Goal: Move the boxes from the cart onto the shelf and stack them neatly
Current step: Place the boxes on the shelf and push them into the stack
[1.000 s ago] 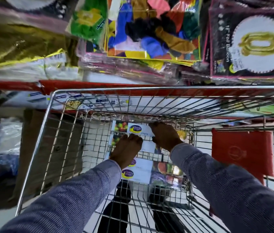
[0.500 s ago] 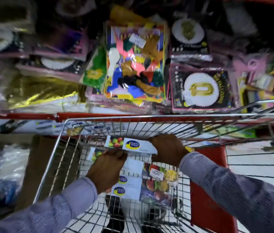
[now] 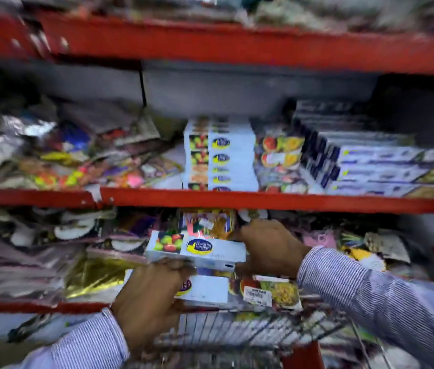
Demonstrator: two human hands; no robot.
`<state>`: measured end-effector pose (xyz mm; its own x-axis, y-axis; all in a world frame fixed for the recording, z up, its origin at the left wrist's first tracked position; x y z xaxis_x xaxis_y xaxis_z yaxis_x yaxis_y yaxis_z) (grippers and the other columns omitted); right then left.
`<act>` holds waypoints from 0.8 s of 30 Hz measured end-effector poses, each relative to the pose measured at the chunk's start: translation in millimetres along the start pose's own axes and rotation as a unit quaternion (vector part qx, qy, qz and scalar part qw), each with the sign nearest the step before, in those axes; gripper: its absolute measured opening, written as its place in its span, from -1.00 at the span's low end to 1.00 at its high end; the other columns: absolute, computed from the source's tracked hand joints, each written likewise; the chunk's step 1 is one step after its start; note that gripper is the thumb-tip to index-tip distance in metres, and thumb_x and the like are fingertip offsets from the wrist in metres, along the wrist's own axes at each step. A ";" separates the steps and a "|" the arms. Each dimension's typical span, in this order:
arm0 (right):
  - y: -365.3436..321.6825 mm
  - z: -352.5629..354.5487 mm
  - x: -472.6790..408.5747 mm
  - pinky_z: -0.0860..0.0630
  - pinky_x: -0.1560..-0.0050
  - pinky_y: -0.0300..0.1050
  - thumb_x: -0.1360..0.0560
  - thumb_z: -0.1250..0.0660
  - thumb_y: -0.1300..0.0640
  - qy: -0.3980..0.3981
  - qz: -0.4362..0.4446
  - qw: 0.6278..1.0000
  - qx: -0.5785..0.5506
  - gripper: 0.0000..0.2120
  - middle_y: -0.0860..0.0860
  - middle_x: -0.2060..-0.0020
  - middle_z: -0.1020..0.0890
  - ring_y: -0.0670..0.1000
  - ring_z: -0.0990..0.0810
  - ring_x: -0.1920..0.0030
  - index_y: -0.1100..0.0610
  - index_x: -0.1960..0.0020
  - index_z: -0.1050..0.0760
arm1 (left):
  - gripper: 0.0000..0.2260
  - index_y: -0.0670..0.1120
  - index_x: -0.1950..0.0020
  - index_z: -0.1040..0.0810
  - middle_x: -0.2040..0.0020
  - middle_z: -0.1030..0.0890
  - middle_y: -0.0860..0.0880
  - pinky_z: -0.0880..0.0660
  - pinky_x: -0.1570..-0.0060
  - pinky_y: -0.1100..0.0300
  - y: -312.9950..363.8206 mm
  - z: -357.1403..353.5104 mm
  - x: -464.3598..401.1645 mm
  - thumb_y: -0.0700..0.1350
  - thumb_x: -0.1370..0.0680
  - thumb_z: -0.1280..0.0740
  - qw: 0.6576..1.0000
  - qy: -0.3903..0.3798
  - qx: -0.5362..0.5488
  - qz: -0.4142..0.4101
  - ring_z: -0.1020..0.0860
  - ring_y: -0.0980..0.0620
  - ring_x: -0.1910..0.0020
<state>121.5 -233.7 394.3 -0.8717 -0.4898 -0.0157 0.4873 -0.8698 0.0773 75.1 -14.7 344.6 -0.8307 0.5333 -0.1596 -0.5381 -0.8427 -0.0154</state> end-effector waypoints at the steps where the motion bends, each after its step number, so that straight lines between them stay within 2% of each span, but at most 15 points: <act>1: 3.3 13.7 -0.4 -0.56 0.04 0.00 -0.28 -0.46 -0.29 0.008 -0.003 1.000 0.006 -0.46 0.05 0.03 -0.71 0.15 -0.65 -0.01 -0.02 -0.15 -0.57 | -0.43 0.10 -0.12 -0.64 -0.04 -0.71 0.11 -0.65 0.35 0.12 -0.7 12.0 -4.7 0.07 -0.11 -0.45 1.000 0.003 0.000 0.007 -0.70 -0.02 0.06; 4: 13.8 51.5 1.9 -0.56 0.00 0.01 -0.28 -0.45 -0.32 0.036 -0.018 0.999 0.029 -0.42 0.04 0.00 -0.70 0.14 -0.63 -0.04 -0.01 -0.17 -0.57 | -0.39 0.17 -0.33 -0.49 -0.24 -0.63 0.13 -0.62 0.06 0.02 -0.6 50.5 -20.1 0.04 -0.26 -0.38 1.000 0.023 -0.005 0.010 -0.61 -0.04 -0.18; 6: 20.3 69.4 0.1 -0.54 0.01 -0.02 -0.27 -0.44 -0.32 0.053 -0.021 0.998 0.025 -0.44 0.03 0.01 -0.71 0.13 -0.64 -0.03 -0.02 -0.15 -0.60 | -0.37 0.19 -0.39 -0.42 -0.31 -0.57 0.15 -0.58 0.02 0.03 -0.8 64.8 -31.9 0.06 -0.29 -0.29 0.999 0.046 -0.009 0.005 -0.55 -0.03 -0.25; 9: 33.9 93.3 -3.7 -0.53 -0.02 -0.04 -0.29 -0.43 -0.30 0.086 -0.039 0.995 0.021 -0.42 0.02 -0.06 -0.71 0.12 -0.63 -0.09 -0.02 -0.21 -0.59 | -0.35 0.18 -0.38 -0.42 -0.31 -0.56 0.14 -0.53 0.00 0.06 -3.9 87.5 -49.7 0.14 -0.25 -0.23 0.997 0.074 -0.016 -0.002 -0.53 -0.02 -0.27; 11: 44.7 101.7 -12.2 -0.51 -0.11 -0.02 -0.31 -0.43 -0.27 0.094 -0.060 0.994 0.021 -0.39 0.02 -0.13 -0.68 0.13 -0.60 -0.16 -0.02 -0.28 -0.55 | -0.39 0.16 -0.32 -0.44 -0.27 -0.58 0.14 -0.53 -0.02 0.08 -6.7 96.7 -61.9 0.14 -0.26 -0.28 0.996 0.083 -0.023 0.001 -0.54 0.00 -0.24; 13: 57.3 106.6 -24.4 -0.49 -0.11 -0.01 -0.35 -0.43 -0.22 0.098 -0.076 0.992 0.023 -0.43 0.03 -0.15 -0.67 0.15 -0.59 -0.19 -0.02 -0.30 -0.52 | -0.46 0.13 -0.27 -0.49 -0.20 -0.61 0.13 -0.53 -0.04 0.08 -7.8 103.0 -73.9 0.13 -0.29 -0.35 0.995 0.100 -0.028 -0.001 -0.55 0.01 -0.20; 15: 69.6 108.6 -40.0 -0.49 -0.12 -0.01 -0.38 -0.45 -0.17 0.091 -0.090 0.992 0.022 -0.42 0.05 -0.19 -0.65 0.15 -0.58 -0.21 0.01 -0.34 -0.49 | -0.47 0.12 -0.28 -0.51 -0.21 -0.62 0.12 -0.54 -0.06 0.09 -8.2 107.1 -85.5 0.10 -0.30 -0.38 0.993 0.115 -0.021 0.001 -0.56 0.02 -0.19; 18: 87.0 108.4 -63.5 -0.48 -0.23 0.00 -0.43 -0.45 -0.13 0.076 -0.111 0.991 0.023 -0.38 0.06 -0.31 -0.57 0.14 -0.52 -0.30 0.02 -0.42 -0.42 | -0.47 0.12 -0.30 -0.50 -0.22 -0.61 0.12 -0.54 -0.07 0.10 -8.3 110.2 -99.2 0.12 -0.32 -0.37 0.992 0.122 -0.019 0.003 -0.55 0.03 -0.20; 24: 103.1 96.9 -105.2 -0.49 -0.30 0.09 -0.48 -0.42 -0.04 0.033 -0.123 0.991 0.046 -0.48 0.11 -0.33 -0.49 0.18 -0.49 -0.33 0.08 -0.39 -0.43 | -0.50 0.09 -0.31 -0.51 -0.21 -0.62 0.07 -0.54 -0.03 0.07 -12.9 108.7 -112.8 0.07 -0.35 -0.35 0.995 0.095 -0.016 0.006 -0.55 -0.04 -0.18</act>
<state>258.4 -266.1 500.5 -0.9565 -0.2698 -0.1106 0.2518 -0.9555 0.1534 160.2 -56.1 470.1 -0.7938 0.5016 -0.3439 -0.5204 -0.8528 -0.0426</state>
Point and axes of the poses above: each hand's wrist, its own x-axis away from the middle knuckle, its own z-axis out of the back of the hand, y = z × x, the point moved 2 cm from there along -x, towards the middle knuckle
